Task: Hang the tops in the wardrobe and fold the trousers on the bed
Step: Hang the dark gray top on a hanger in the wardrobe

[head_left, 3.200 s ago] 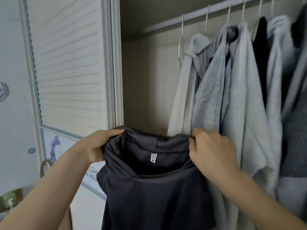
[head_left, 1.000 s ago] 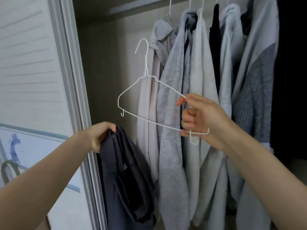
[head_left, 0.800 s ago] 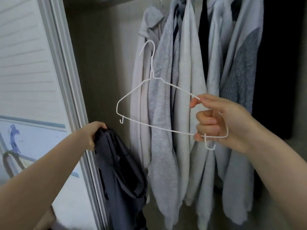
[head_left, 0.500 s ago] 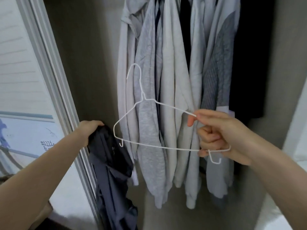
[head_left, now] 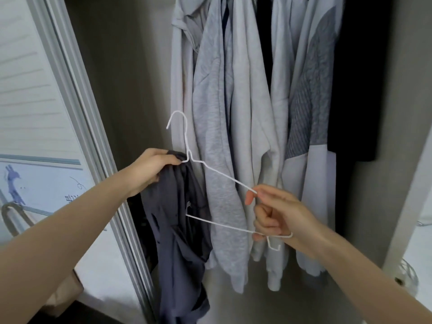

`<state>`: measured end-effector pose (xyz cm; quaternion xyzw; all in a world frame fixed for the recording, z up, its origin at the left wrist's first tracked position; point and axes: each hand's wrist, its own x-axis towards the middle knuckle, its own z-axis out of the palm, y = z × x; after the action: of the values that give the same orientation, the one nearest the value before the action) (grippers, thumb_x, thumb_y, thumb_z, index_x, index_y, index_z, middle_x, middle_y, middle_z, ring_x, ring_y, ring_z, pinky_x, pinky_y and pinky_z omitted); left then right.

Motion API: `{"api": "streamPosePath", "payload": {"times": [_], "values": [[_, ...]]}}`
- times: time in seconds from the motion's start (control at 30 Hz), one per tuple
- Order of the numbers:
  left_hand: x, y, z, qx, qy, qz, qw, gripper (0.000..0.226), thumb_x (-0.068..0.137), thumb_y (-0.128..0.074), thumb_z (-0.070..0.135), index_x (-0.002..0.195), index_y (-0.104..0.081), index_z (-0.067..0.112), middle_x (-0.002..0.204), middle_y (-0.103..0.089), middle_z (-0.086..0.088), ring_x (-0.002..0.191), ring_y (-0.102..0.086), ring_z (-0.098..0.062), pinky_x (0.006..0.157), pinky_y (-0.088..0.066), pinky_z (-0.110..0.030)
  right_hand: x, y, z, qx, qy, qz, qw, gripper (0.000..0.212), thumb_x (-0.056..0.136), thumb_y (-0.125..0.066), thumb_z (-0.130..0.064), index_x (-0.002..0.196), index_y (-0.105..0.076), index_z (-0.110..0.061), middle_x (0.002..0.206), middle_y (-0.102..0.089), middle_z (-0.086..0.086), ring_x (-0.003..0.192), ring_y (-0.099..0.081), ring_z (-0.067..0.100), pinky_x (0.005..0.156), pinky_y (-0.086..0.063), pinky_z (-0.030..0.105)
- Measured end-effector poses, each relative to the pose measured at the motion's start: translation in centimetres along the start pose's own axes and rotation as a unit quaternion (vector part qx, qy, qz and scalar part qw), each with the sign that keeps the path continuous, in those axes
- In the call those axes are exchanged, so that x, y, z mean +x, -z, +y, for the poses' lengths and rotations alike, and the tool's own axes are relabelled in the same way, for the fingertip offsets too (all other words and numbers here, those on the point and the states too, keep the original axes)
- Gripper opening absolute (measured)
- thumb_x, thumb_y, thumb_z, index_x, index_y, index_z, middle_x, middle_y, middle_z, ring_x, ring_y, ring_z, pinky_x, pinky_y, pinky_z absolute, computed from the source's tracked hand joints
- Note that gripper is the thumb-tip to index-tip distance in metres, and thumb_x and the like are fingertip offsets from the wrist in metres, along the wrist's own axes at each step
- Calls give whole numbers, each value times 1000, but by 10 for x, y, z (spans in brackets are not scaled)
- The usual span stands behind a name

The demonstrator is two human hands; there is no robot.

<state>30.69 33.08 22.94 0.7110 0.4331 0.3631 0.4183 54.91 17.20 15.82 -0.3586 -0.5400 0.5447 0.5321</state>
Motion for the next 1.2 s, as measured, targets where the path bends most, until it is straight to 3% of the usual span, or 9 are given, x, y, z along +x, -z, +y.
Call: {"api": "streamPosePath", "payload": {"times": [0.1,0.2,0.3,0.43,0.63,0.8,0.93,1.07,1.2], "values": [[-10,4,10,167,-94,-34,981,20,96,-58,17,79,-67,20,70,-66,9,65,-60,-2,65,-48,-18,2,3,14,29,23,-9,999,23,98,-41,-23,95,-56,-6,52,-25,6,43,-25,14,65,-46,39],[-16,6,21,387,-248,15,888,31,99,-52,23,70,-45,32,63,-51,11,61,-50,1,60,-32,-20,4,3,28,43,36,-15,998,26,99,-40,-22,98,-55,-1,50,-30,6,42,-29,15,72,-48,46],[-20,12,26,421,-311,26,852,23,100,-48,27,80,-44,35,68,-49,12,73,-47,-4,67,-31,-24,5,3,34,69,45,-35,996,27,98,-45,-26,99,-54,0,50,-35,7,40,-33,16,75,-47,51],[-27,5,34,295,-286,-6,912,29,103,-42,29,86,-51,8,75,-51,-10,72,-45,-10,70,-37,-21,3,5,36,116,43,-81,989,27,93,-51,-31,100,-55,-5,47,-33,5,39,-31,15,73,-47,49],[-30,-7,44,129,-223,54,965,21,97,-56,34,82,-61,20,73,-57,5,69,-50,-5,68,-40,-22,6,3,28,174,15,-151,973,27,97,-49,-27,111,-58,-6,51,-41,3,44,-40,15,75,-43,45],[-32,-16,58,15,-218,73,973,21,96,-60,22,84,-65,5,75,-60,-1,74,-55,-9,75,-44,-25,21,-6,36,322,-30,-151,934,62,83,-58,-55,121,-65,-7,110,-66,12,104,-62,29,83,-50,42],[-36,-26,67,-6,-224,73,972,21,97,-59,21,86,-66,4,76,-61,0,76,-56,-10,77,-45,-28,31,-34,59,245,-104,-128,956,62,75,-66,-38,130,-59,-8,129,-61,12,122,-54,23,94,-47,40],[-38,-29,65,41,-238,58,969,22,97,-58,20,86,-66,3,74,-59,-1,74,-55,-10,74,-43,-27,33,-67,76,139,-155,-75,975,48,80,-59,-33,122,-61,-11,123,-61,10,109,-57,18,90,-46,36],[-33,-7,50,131,-250,99,954,29,97,-58,25,84,-62,0,74,-52,-9,72,-47,-12,72,-36,-31,17,-67,83,-234,-98,-113,961,56,70,-62,-42,124,-59,-26,128,-62,-3,120,-54,12,110,-37,38]]}}
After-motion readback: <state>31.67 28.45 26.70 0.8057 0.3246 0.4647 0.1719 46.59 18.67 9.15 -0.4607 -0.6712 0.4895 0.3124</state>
